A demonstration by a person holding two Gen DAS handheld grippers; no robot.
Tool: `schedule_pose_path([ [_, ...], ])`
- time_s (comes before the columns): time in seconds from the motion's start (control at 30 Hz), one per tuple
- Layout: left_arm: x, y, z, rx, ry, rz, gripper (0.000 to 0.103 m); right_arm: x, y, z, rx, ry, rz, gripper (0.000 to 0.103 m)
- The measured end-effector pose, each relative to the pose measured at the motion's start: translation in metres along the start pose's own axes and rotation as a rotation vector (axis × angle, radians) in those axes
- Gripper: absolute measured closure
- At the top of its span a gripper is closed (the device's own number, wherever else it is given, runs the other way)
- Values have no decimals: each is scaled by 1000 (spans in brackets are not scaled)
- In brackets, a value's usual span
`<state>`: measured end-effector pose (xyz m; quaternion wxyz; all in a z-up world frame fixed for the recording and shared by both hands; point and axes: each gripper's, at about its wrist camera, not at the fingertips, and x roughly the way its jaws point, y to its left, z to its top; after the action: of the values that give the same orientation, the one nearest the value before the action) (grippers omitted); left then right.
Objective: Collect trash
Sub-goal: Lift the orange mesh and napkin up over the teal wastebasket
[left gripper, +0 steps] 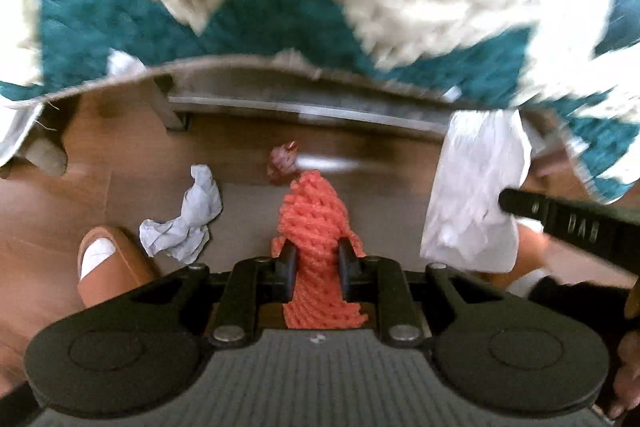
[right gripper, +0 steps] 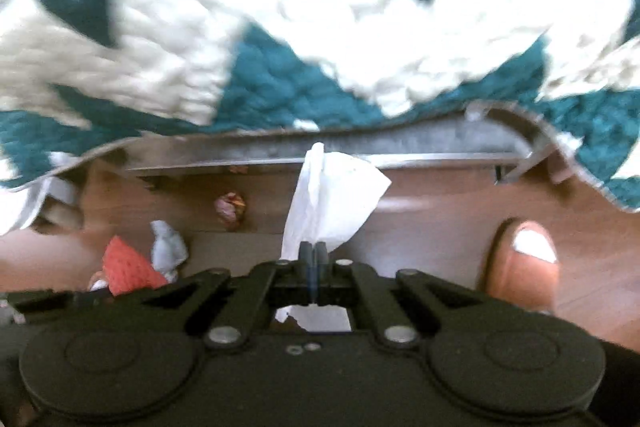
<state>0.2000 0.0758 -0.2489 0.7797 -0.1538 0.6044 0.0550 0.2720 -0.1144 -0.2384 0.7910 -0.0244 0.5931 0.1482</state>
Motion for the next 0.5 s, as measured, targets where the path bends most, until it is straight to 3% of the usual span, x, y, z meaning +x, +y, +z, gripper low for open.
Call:
schedule_pose_path([
  [0.3,-133,-7,-21,-24,-259,-123,83,-140,6,-19,-133,-235,85,103],
  [0.5,-212,-20,-8,-14,-431,-190,83,-225,13,-13,-223,-414,110,103],
])
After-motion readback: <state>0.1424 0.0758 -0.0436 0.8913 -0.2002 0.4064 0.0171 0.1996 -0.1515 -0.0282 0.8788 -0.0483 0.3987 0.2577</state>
